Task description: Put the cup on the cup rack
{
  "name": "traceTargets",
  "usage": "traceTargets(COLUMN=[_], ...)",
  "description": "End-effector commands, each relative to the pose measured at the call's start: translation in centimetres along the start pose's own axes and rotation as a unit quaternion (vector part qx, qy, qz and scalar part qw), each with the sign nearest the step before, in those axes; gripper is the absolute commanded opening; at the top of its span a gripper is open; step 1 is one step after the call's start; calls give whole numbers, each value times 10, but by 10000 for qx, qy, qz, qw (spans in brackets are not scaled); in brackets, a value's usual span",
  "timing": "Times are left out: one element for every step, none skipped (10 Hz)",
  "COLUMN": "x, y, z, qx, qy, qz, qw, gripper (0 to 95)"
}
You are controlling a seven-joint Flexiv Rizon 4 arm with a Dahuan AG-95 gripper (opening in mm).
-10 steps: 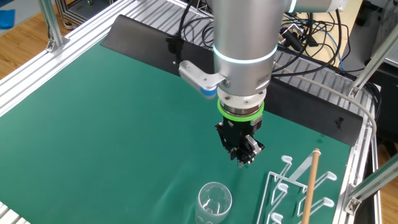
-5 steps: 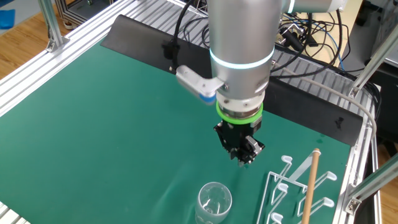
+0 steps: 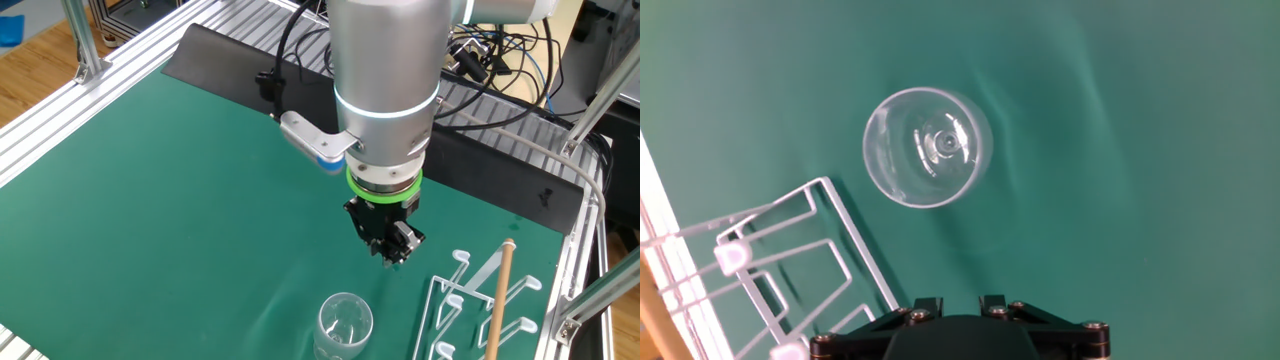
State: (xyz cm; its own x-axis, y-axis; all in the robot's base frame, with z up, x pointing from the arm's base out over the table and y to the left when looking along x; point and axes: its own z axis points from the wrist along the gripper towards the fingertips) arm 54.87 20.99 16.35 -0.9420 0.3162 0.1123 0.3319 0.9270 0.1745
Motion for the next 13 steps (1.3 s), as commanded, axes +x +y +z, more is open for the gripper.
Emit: traceTargets(x=[0, 0, 0, 0, 0, 0, 0, 0, 0, -1, -1, -2, -3], y=[-1, -1, -1, -1, -1, -1, -1, -1, -1, -1, 0, 0, 0], z=[1, 1, 1, 1, 1, 1, 1, 1, 1, 1, 1, 0, -1], qx=[295, 330, 410, 423, 417, 417, 408, 408, 407, 408, 411, 411, 417], qy=[-86, -102, -144, -147, -140, -139, -136, -134, -123, -109, -111, -132, -134], qz=[-67, -131, -208, -225, -199, -181, -124, -108, -125, -167, -199, -229, -276], qw=[9995, 9993, 9988, 9987, 9988, 9989, 9990, 9990, 9990, 9990, 9989, 9988, 9987], gripper=[190, 190, 190, 190, 190, 190, 190, 190, 190, 190, 190, 190, 190])
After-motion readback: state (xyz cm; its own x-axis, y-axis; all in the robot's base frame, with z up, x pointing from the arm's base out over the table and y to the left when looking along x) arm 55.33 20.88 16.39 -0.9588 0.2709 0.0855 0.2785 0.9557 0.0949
